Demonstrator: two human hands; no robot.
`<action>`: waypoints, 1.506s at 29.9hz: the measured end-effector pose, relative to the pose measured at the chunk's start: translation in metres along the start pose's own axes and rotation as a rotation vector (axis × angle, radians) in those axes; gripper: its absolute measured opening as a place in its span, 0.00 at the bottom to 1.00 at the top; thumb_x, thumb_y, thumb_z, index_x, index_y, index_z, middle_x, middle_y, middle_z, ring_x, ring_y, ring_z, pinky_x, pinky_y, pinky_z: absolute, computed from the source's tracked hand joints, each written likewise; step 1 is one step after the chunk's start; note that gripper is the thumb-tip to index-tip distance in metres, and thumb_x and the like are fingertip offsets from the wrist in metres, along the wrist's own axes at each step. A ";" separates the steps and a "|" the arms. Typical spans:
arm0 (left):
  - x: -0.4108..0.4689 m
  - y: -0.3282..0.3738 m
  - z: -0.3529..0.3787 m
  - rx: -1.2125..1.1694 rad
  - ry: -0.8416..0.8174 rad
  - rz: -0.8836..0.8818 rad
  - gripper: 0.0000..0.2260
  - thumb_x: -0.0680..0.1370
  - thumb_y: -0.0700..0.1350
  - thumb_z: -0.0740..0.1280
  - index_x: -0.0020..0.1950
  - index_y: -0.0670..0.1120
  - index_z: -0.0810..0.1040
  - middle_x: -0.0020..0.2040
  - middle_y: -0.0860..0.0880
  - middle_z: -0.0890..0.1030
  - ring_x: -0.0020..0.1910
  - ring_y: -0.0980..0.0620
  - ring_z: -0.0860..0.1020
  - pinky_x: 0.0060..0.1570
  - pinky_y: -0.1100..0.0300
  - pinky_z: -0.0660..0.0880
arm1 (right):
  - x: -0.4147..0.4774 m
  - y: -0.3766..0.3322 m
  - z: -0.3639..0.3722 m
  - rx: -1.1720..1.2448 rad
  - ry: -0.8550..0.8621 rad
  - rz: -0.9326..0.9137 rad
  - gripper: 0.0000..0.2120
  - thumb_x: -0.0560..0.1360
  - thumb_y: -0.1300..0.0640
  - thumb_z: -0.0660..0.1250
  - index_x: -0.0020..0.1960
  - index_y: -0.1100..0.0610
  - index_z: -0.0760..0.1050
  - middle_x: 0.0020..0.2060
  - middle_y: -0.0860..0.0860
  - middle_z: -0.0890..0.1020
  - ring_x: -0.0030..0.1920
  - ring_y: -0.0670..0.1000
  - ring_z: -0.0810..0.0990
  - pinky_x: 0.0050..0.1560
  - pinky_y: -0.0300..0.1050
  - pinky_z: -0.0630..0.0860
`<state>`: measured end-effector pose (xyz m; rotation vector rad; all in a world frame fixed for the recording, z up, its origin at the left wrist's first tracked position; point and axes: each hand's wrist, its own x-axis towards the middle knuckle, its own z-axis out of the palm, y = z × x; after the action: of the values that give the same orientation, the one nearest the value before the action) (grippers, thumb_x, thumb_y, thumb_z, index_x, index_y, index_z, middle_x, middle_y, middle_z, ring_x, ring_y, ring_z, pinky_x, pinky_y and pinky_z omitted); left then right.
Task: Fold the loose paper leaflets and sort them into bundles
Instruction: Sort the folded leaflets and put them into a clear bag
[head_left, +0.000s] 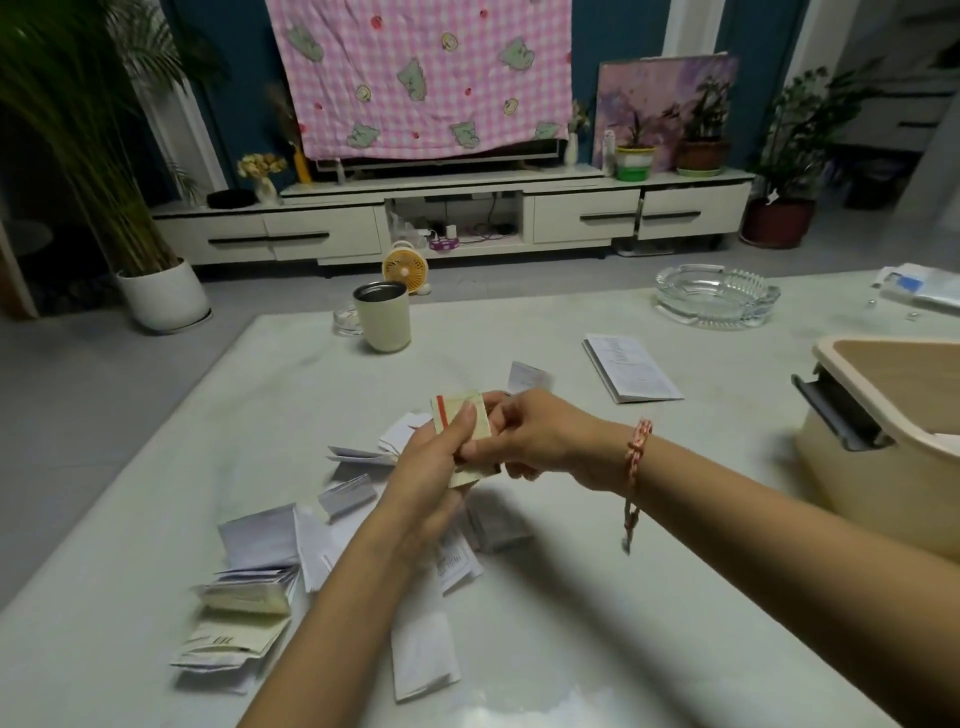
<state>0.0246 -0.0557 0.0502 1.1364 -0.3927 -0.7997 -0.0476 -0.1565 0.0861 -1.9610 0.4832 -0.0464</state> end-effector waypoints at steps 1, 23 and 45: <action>0.000 -0.003 -0.004 -0.015 0.031 0.023 0.12 0.82 0.42 0.55 0.55 0.40 0.77 0.46 0.42 0.83 0.44 0.46 0.82 0.44 0.55 0.79 | 0.000 0.006 0.000 -0.033 0.002 0.034 0.13 0.72 0.59 0.72 0.31 0.56 0.71 0.28 0.50 0.76 0.26 0.45 0.71 0.25 0.33 0.67; 0.019 -0.013 -0.040 -0.014 0.278 0.053 0.08 0.79 0.39 0.62 0.54 0.40 0.78 0.39 0.45 0.83 0.34 0.53 0.80 0.31 0.63 0.77 | 0.023 0.039 0.006 0.098 0.210 0.135 0.06 0.74 0.69 0.63 0.46 0.62 0.77 0.36 0.56 0.76 0.34 0.50 0.74 0.28 0.35 0.74; 0.020 0.001 -0.034 -0.274 0.056 0.120 0.11 0.83 0.41 0.52 0.53 0.41 0.74 0.43 0.45 0.85 0.43 0.48 0.84 0.47 0.53 0.81 | -0.006 0.029 0.050 -0.001 0.150 -0.042 0.06 0.76 0.57 0.63 0.45 0.58 0.78 0.36 0.49 0.79 0.32 0.46 0.75 0.36 0.39 0.73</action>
<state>0.0602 -0.0478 0.0351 0.8689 -0.2918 -0.6914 -0.0498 -0.1214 0.0404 -1.9772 0.5397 -0.2207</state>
